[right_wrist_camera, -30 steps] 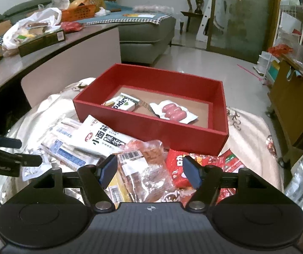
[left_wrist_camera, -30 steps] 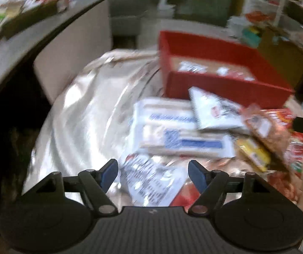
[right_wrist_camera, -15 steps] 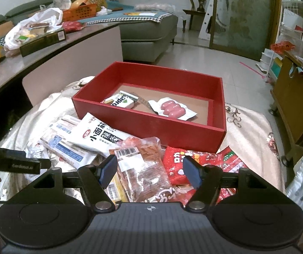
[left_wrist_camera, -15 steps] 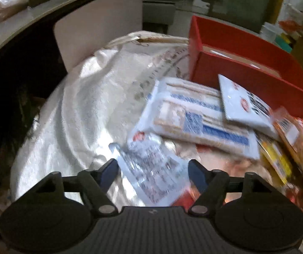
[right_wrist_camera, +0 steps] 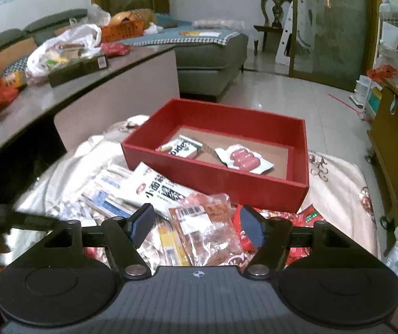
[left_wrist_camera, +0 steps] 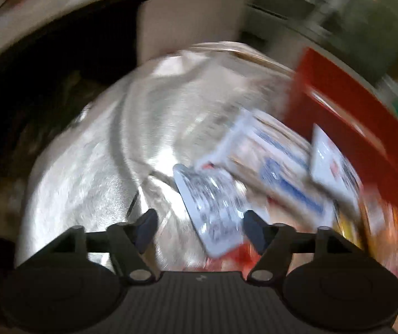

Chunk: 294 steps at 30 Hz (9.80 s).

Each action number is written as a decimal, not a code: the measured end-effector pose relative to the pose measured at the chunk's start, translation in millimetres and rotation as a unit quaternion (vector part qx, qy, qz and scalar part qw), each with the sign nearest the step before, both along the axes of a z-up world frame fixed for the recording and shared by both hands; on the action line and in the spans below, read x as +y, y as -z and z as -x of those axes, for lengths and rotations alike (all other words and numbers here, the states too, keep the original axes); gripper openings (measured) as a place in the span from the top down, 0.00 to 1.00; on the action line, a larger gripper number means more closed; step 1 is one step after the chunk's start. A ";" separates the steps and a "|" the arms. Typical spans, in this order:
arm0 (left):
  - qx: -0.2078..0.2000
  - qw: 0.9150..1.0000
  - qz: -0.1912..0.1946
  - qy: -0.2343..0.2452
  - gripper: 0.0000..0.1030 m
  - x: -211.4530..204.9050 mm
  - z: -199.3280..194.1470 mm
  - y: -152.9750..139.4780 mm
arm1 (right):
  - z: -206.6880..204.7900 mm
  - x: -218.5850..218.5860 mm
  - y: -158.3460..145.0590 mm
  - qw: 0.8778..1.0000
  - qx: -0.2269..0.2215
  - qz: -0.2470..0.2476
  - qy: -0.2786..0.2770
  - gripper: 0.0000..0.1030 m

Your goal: Organize snacks

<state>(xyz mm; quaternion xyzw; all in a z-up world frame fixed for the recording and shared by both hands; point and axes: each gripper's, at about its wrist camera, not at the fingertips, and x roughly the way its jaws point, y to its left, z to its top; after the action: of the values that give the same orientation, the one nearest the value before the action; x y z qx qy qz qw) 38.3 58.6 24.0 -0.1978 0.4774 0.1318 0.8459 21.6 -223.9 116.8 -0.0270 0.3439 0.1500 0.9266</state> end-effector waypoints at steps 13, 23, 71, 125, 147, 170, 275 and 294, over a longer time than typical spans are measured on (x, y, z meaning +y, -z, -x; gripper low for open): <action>0.009 0.994 -0.109 -0.017 0.50 -38.2 -20.0 7.9 | 5.1 -29.2 -11.4 1.000 -0.003 -0.025 0.013 0.27; 0.032 0.982 -0.083 0.167 0.59 -32.3 40.6 -2.7 | 7.8 -23.6 -2.5 1.000 0.012 -0.017 -0.014 0.42; -0.013 0.970 -0.023 0.243 0.57 -19.6 36.5 5.1 | -46.6 12.0 68.8 0.988 0.098 0.066 -0.102 0.55; -0.167 0.953 0.044 0.249 0.63 -92.9 -58.4 -95.0 | -53.3 -19.1 -44.5 0.996 -0.028 -0.078 0.023 0.58; -0.145 0.961 -0.047 0.231 0.63 -122.0 -159.5 -50.1 | -166.7 -1.9 30.8 0.998 0.013 -0.016 0.058 0.58; -0.111 0.959 -0.084 0.245 0.60 -130.8 -163.1 -37.6 | -176.6 1.0 47.6 0.996 0.039 0.021 0.082 0.50; -0.006 0.888 -0.059 0.455 0.23 -71.7 -47.1 -28.7 | -30.4 -24.0 -12.2 0.997 0.055 -0.007 0.050 0.21; -0.005 0.899 -0.057 0.434 0.75 -59.8 -12.0 -47.7 | -37.6 22.4 15.9 0.991 0.051 0.094 -0.081 0.45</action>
<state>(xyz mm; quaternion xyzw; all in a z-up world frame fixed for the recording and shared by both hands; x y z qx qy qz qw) 50.3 -1.2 71.7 0.0771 0.5035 -0.2218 0.8315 59.2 -201.5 100.8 -0.1344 0.3999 0.1926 0.8860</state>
